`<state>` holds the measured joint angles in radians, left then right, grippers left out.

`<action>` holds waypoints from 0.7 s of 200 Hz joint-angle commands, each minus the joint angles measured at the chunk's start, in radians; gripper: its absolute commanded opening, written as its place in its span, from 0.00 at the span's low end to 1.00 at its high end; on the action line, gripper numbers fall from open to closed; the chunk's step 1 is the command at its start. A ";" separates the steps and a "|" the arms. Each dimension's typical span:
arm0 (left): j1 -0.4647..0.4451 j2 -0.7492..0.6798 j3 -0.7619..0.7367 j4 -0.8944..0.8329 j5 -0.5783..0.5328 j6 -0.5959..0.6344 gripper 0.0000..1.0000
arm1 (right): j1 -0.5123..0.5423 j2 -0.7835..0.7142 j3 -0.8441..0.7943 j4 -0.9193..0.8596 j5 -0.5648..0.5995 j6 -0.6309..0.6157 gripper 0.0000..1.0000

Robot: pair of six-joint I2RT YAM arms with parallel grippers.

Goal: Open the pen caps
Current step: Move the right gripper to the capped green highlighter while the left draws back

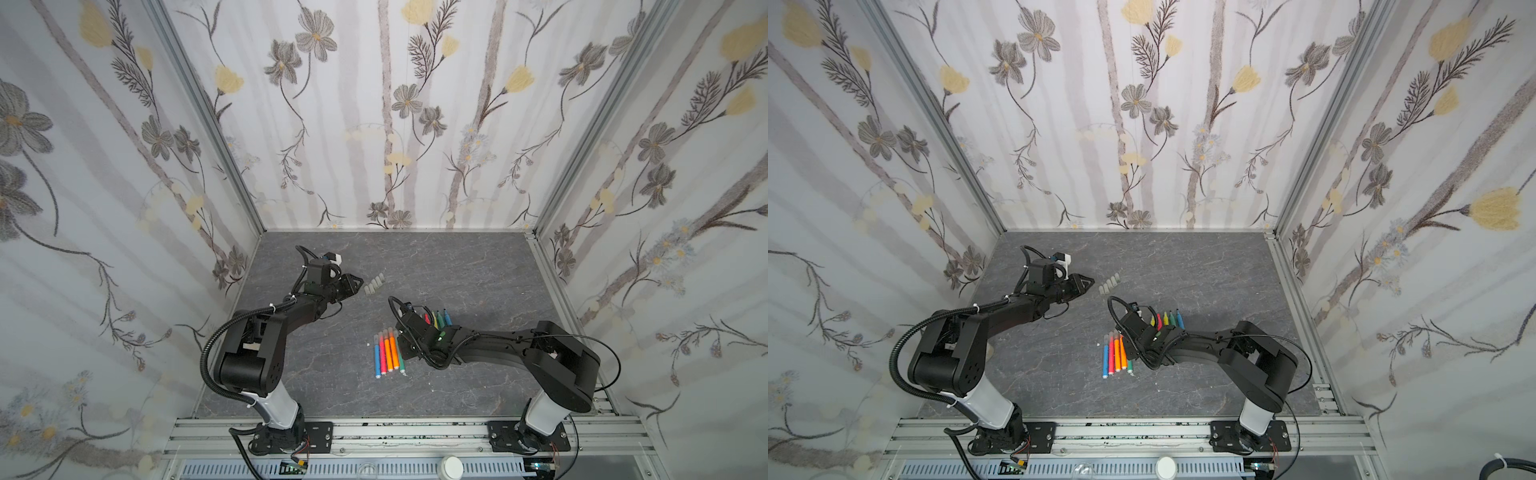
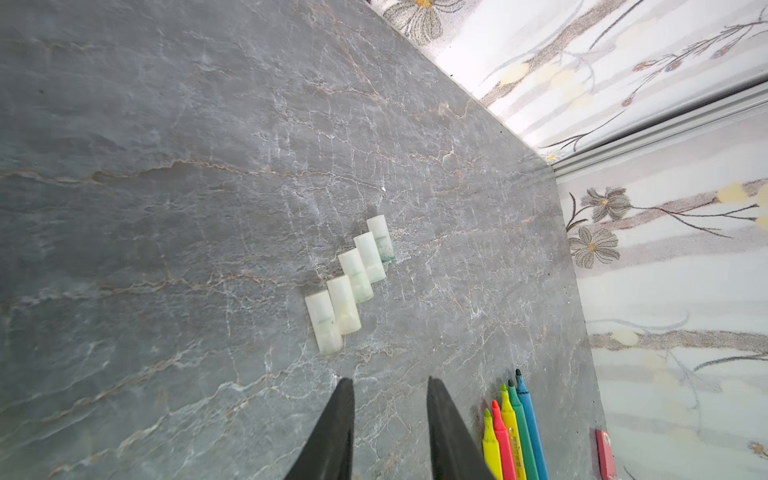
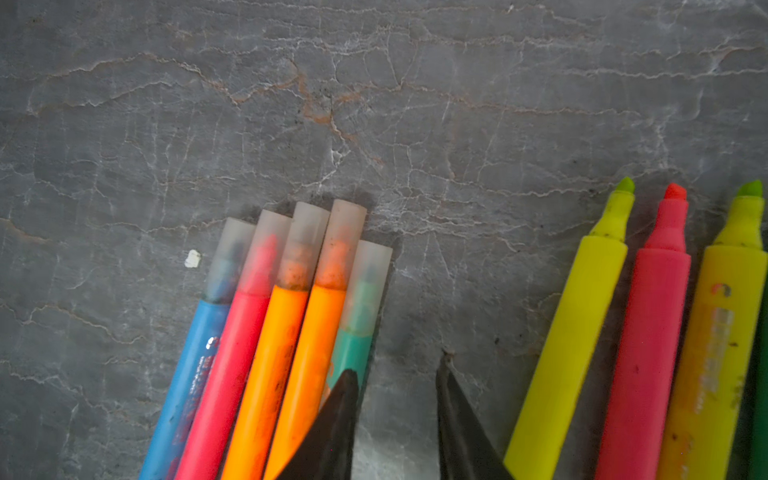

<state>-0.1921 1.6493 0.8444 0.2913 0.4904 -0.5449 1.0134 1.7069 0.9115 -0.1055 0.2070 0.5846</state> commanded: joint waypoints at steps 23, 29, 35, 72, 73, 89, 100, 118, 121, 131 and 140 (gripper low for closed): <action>0.003 -0.053 -0.031 -0.031 -0.017 0.024 0.30 | 0.013 0.009 0.013 0.007 -0.002 0.024 0.35; 0.003 -0.056 -0.034 -0.030 -0.017 0.025 0.30 | 0.015 0.008 0.015 0.004 -0.001 0.026 0.35; 0.003 -0.061 -0.037 -0.031 -0.018 0.024 0.30 | 0.017 0.006 0.016 0.003 0.000 0.027 0.35; 0.003 -0.089 -0.060 -0.035 -0.020 0.028 0.31 | 0.027 0.022 0.025 -0.005 0.002 0.037 0.36; 0.003 -0.090 -0.060 -0.035 -0.021 0.028 0.31 | 0.027 0.022 0.025 -0.005 0.001 0.037 0.35; 0.004 -0.099 -0.064 -0.040 -0.024 0.031 0.31 | 0.030 0.039 0.033 -0.011 0.000 0.039 0.35; 0.004 -0.104 -0.066 -0.046 -0.023 0.034 0.31 | 0.034 0.048 0.038 -0.016 0.002 0.040 0.35; 0.003 -0.111 -0.066 -0.049 -0.023 0.037 0.31 | 0.036 0.060 0.046 -0.030 0.012 0.044 0.35; 0.003 -0.111 -0.065 -0.049 -0.024 0.036 0.31 | 0.037 0.063 0.047 -0.031 0.014 0.044 0.35; 0.005 -0.116 -0.067 -0.050 -0.021 0.035 0.31 | 0.037 0.066 0.049 -0.038 0.018 0.044 0.34; 0.003 -0.118 -0.067 -0.050 -0.022 0.036 0.31 | 0.037 0.069 0.051 -0.045 0.022 0.045 0.34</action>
<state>-0.1898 1.5433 0.7807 0.2428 0.4725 -0.5224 1.0481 1.7676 0.9520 -0.1207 0.1978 0.6132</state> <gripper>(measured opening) 0.311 0.343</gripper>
